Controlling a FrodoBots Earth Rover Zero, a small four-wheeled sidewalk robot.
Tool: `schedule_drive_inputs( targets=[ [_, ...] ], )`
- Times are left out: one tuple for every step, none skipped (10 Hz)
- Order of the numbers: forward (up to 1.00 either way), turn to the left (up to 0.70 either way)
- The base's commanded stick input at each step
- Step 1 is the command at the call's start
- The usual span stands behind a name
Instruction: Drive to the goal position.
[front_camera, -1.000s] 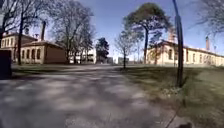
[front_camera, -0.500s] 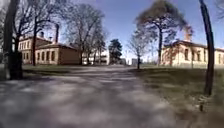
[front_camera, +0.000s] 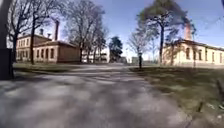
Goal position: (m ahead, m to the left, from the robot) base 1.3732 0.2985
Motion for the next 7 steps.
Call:
schedule_drive_inputs(
  targets=[
    [0.85,0.00],
    [0.85,0.00],
    [0.85,0.00],
    [0.85,0.00],
    [0.85,0.00],
    [0.85,0.00],
    [0.85,0.00]
  ],
)
